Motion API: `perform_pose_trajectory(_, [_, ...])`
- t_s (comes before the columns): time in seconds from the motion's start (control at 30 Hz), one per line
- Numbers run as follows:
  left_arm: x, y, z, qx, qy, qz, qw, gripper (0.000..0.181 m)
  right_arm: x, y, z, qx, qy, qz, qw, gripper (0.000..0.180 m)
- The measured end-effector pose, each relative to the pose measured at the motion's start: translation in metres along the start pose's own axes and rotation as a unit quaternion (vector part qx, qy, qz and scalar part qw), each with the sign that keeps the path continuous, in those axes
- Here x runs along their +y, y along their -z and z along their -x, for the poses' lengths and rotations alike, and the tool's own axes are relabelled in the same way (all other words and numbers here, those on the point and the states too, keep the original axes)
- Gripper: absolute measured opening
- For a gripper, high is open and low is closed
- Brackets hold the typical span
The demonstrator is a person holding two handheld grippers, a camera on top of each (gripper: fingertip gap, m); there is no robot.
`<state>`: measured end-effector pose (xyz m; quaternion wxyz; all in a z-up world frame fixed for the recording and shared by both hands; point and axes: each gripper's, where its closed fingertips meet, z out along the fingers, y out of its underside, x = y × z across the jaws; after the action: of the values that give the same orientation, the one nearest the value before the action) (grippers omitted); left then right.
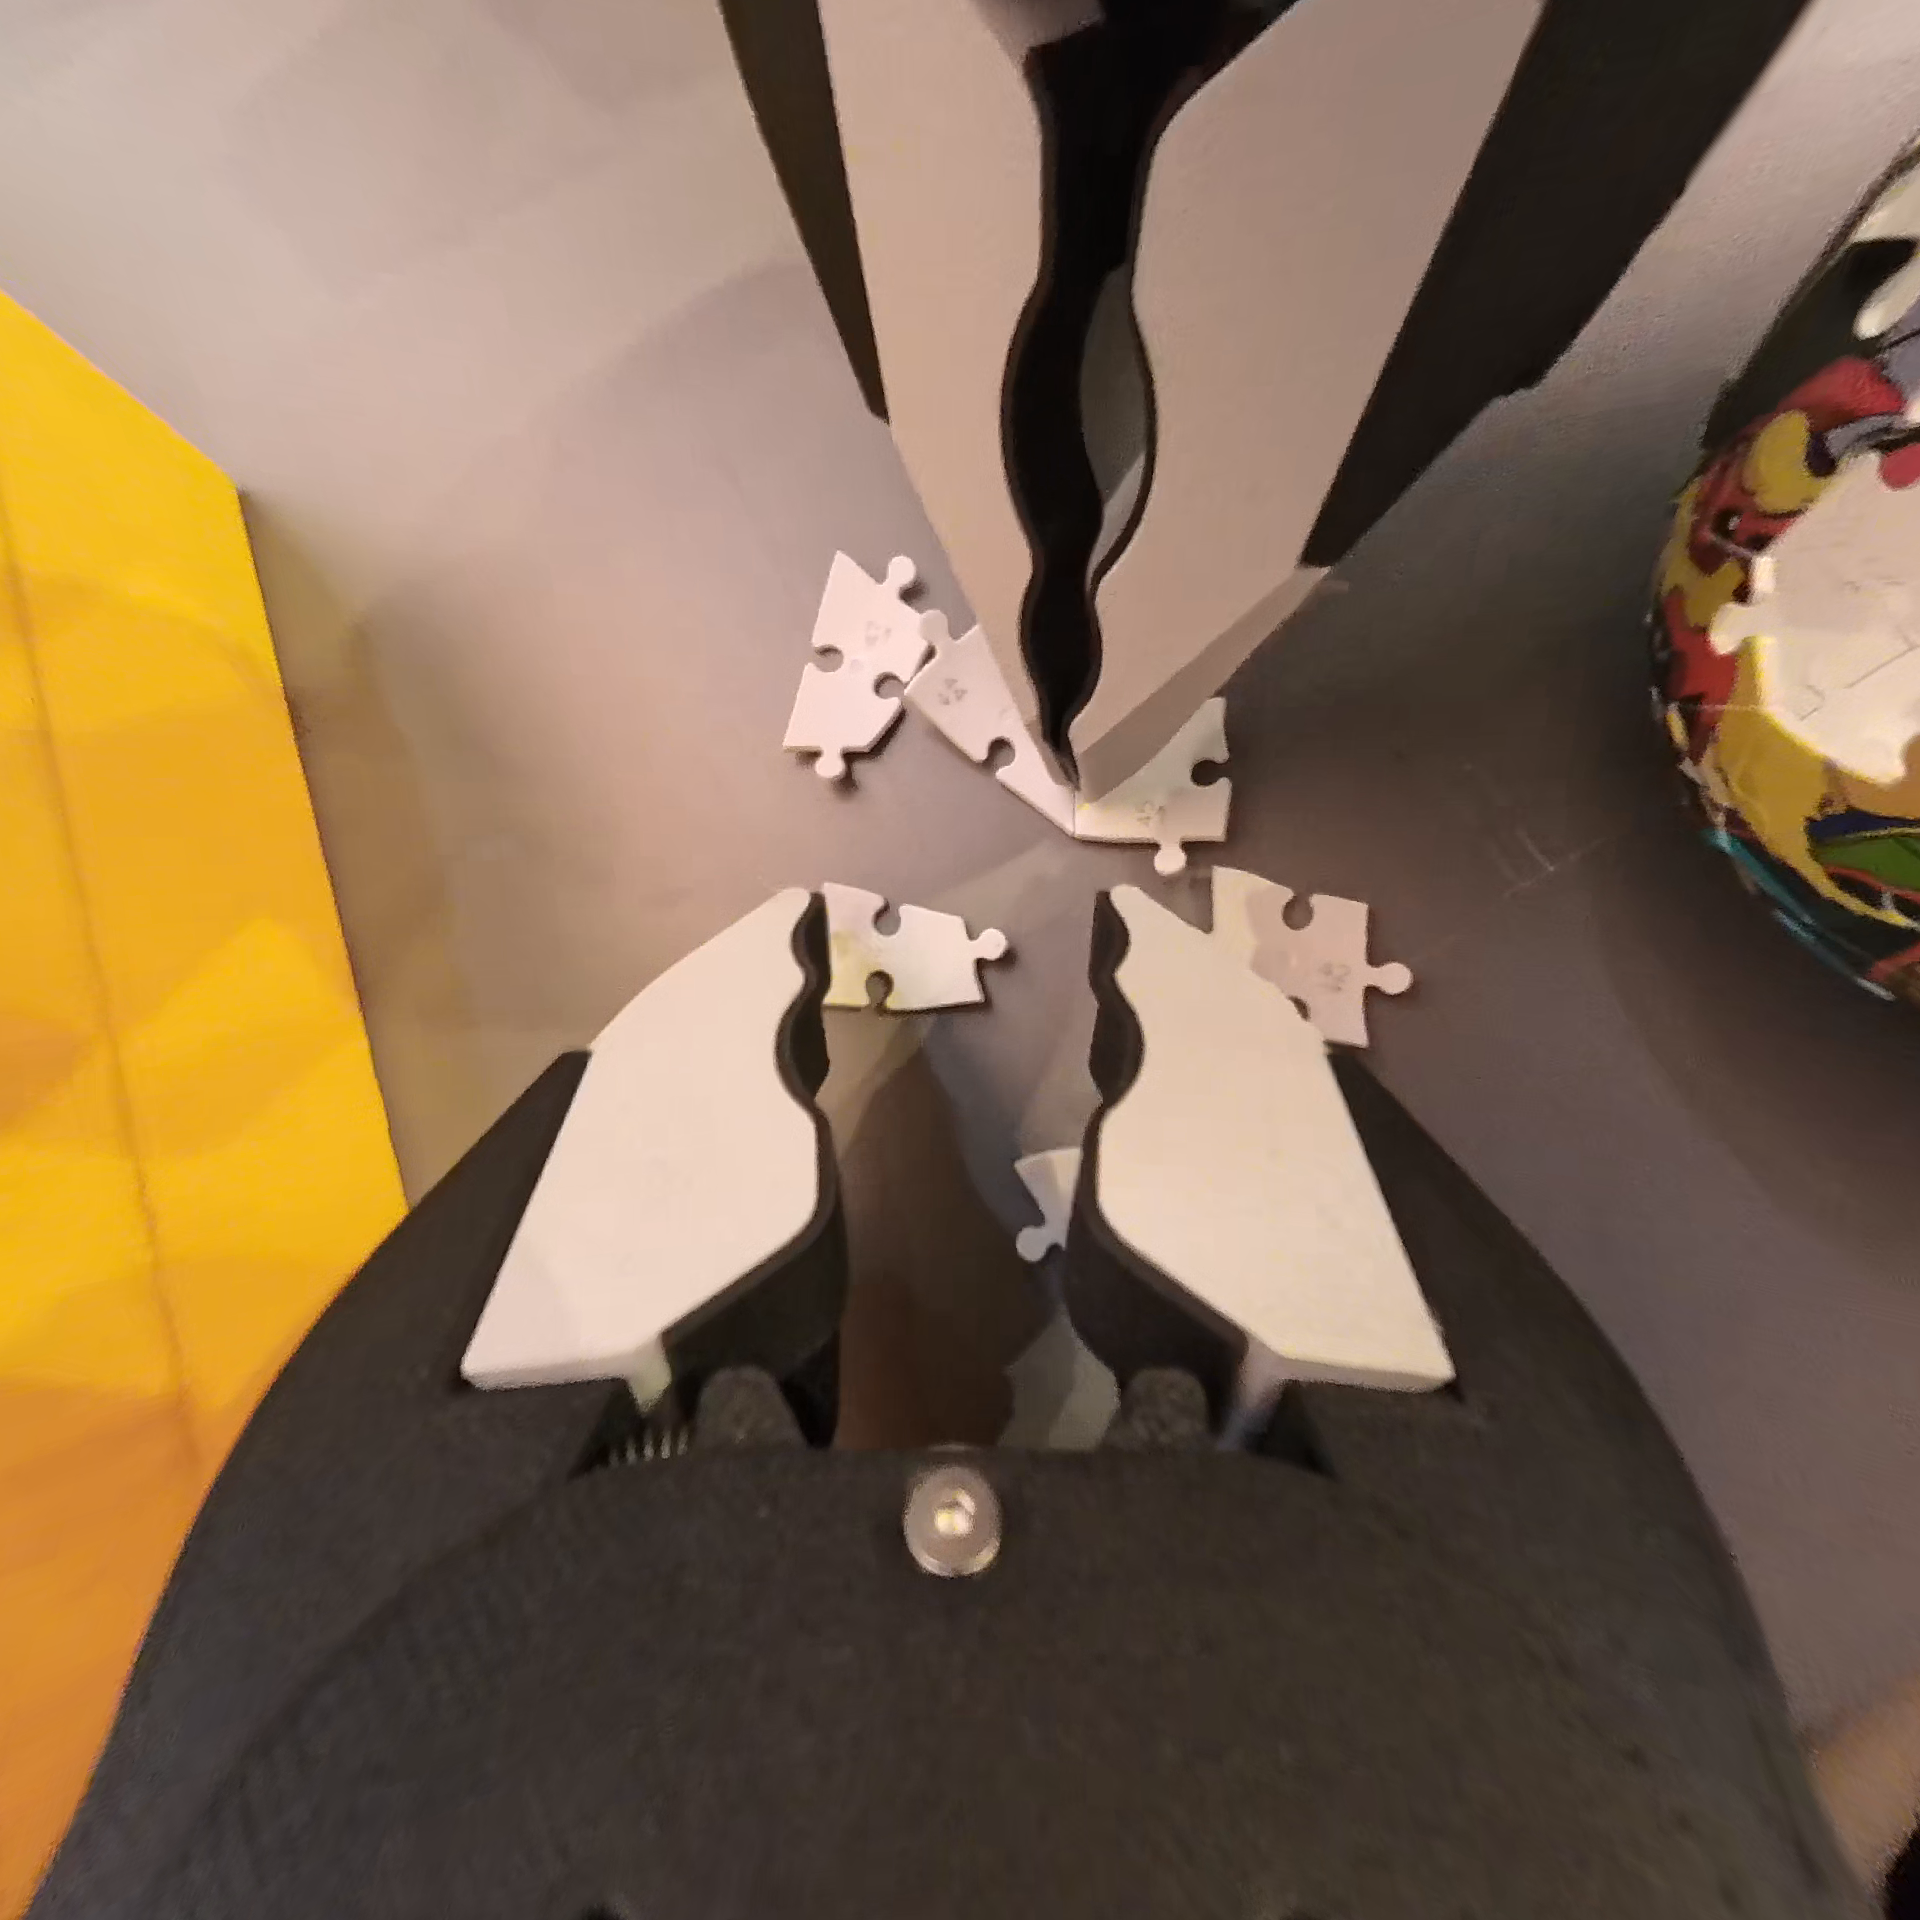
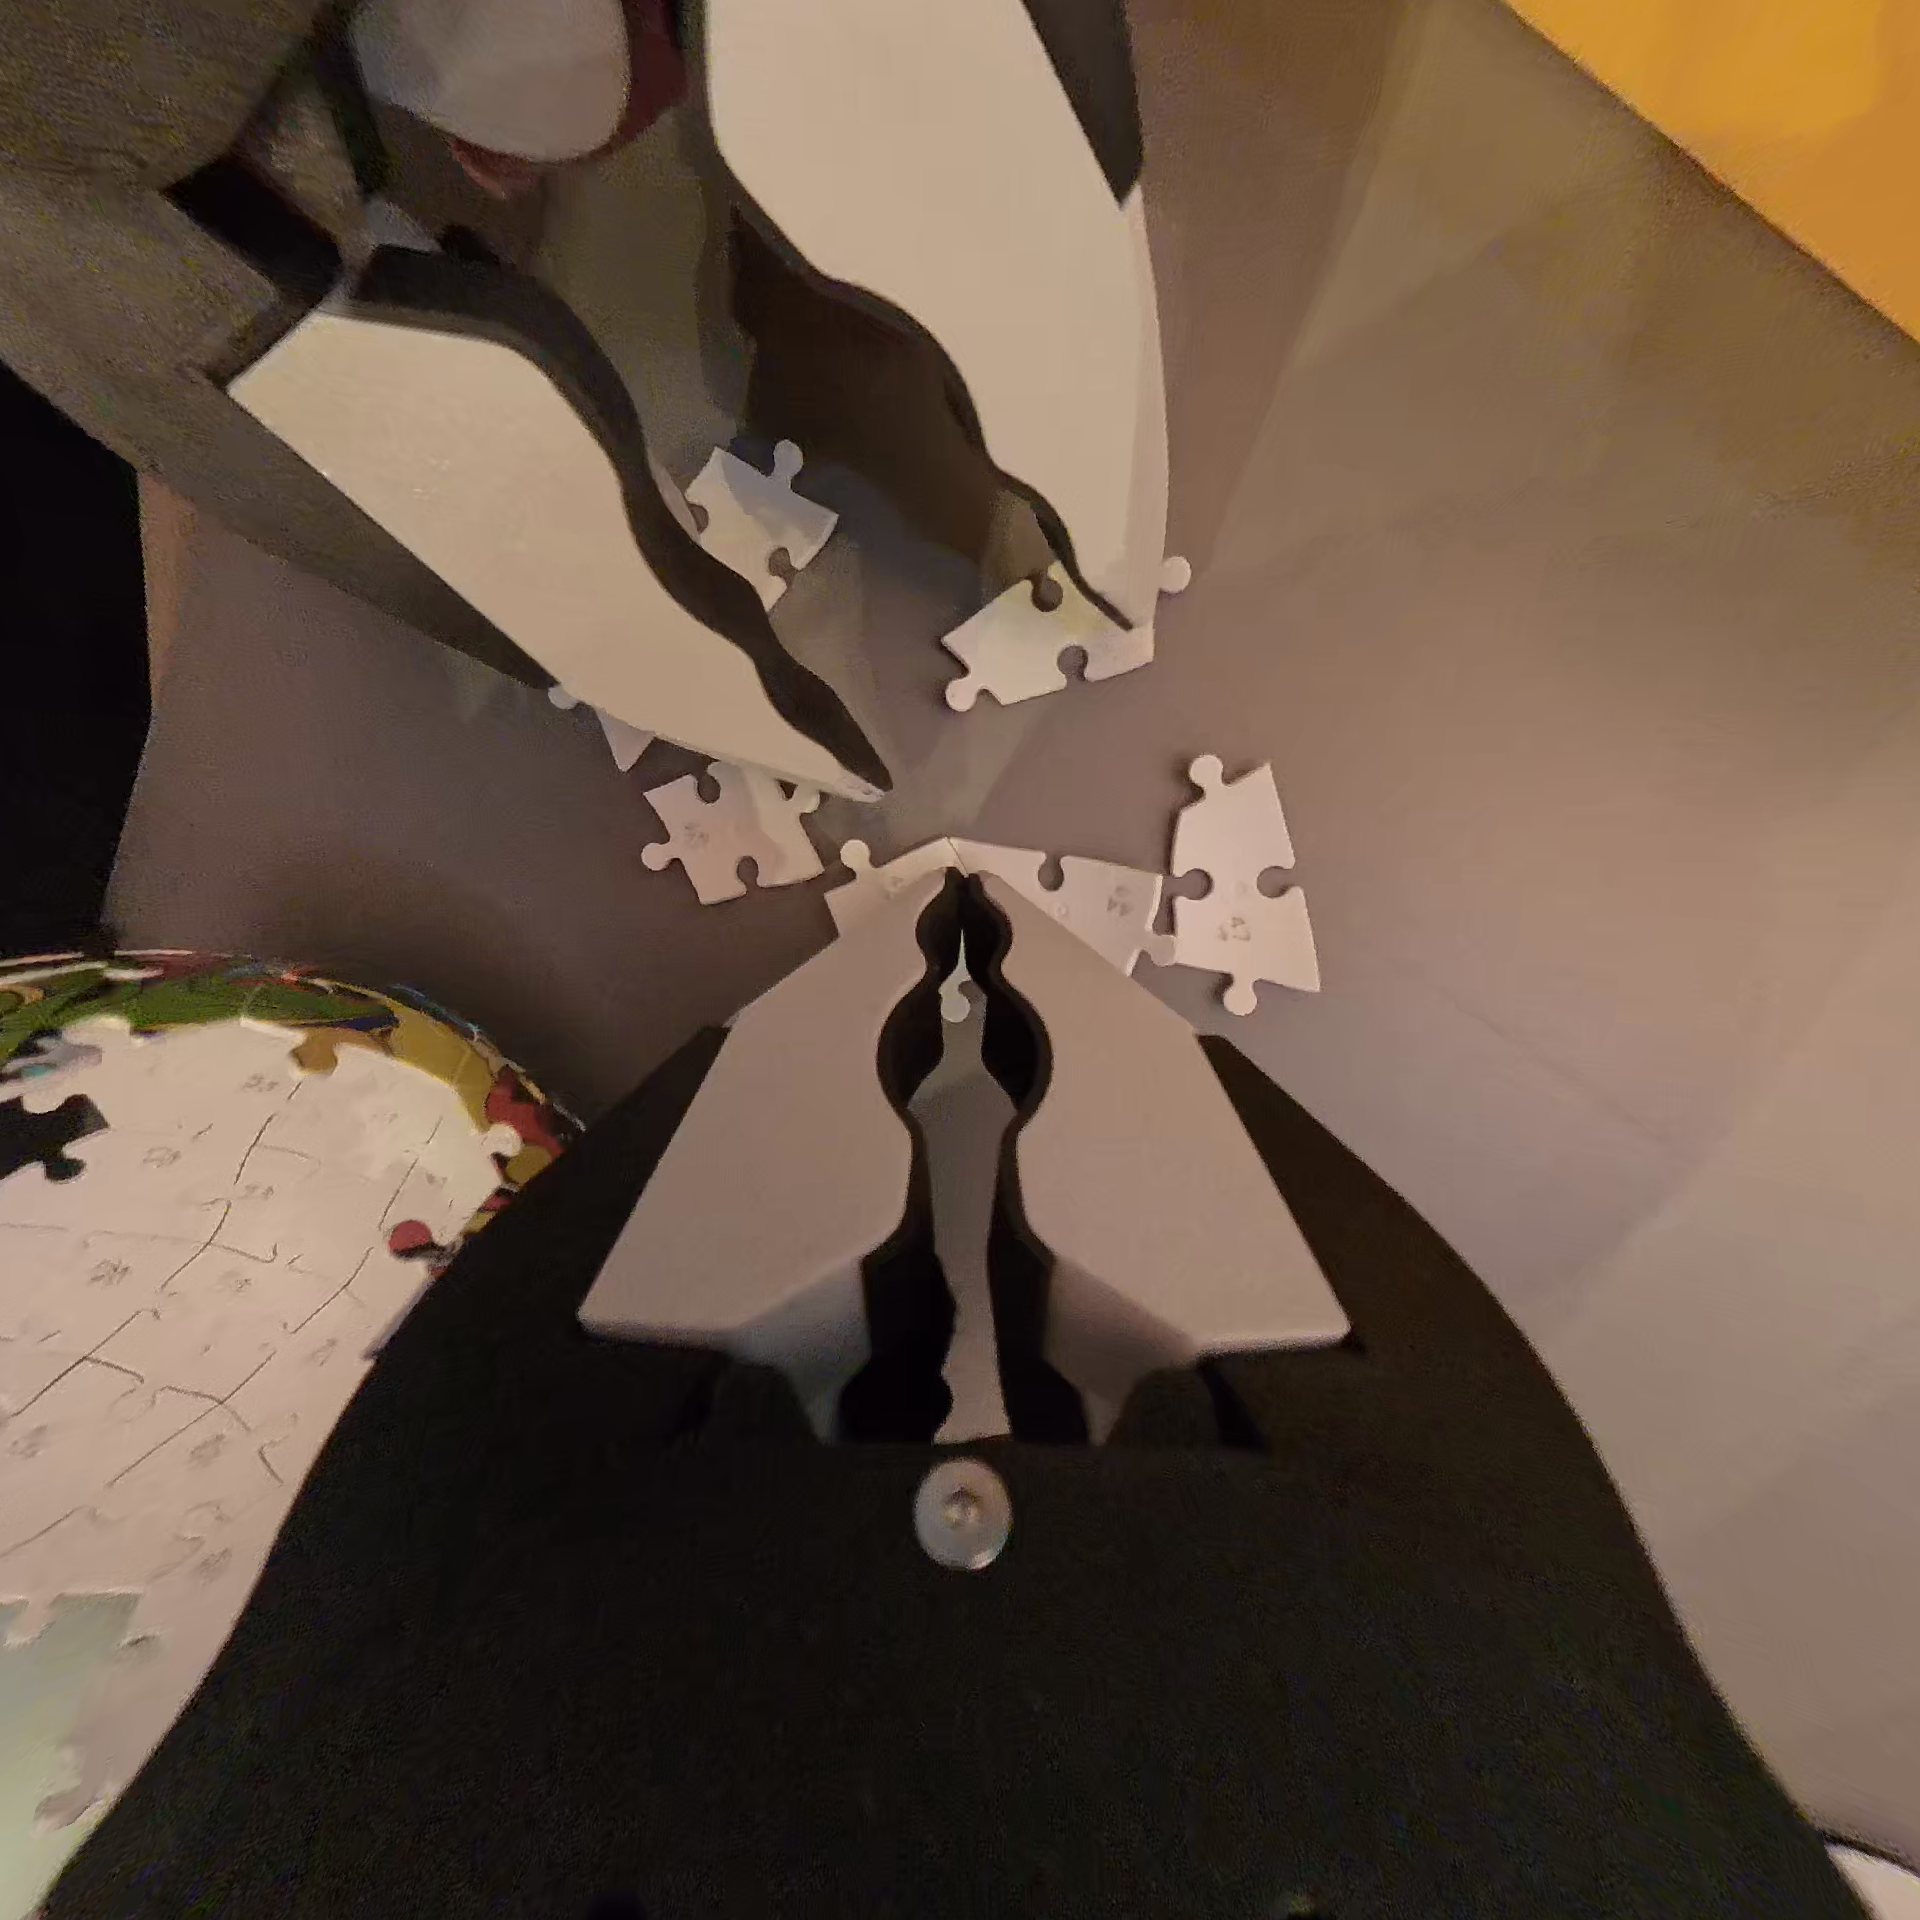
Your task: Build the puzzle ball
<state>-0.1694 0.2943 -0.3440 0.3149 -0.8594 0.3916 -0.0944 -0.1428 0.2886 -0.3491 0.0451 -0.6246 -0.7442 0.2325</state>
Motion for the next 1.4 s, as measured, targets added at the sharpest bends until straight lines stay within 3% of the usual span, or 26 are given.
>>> perform_pose_trajectory(0.03, [0.000,0.002,0.000,-0.002,0.002,-0.002,1.000,0.048,0.000,0.000,0.000,0.000,0.000,0.003,1.000,0.000])
perform_pose_trajectory(0.3, [0.006,0.014,0.000,-0.004,0.003,-0.006,1.000,0.049,-0.001,0.002,0.001,0.006,-0.014,-0.040,0.999,0.000])
perform_pose_trajectory(0.57, [0.013,0.029,0.000,0.000,0.001,-0.009,1.000,0.047,-0.003,0.029,0.002,0.016,-0.019,-0.100,0.995,0.000])
perform_pose_trajectory(1.13, [0.063,0.059,-0.030,0.020,-0.057,0.047,0.997,0.065,0.010,0.042,0.006,0.033,-0.031,-0.127,0.991,0.006])
perform_pose_trajectory(1.4, [0.078,0.065,-0.047,0.033,-0.065,0.051,0.996,0.060,0.012,0.045,0.005,0.035,-0.044,-0.144,0.988,0.006])
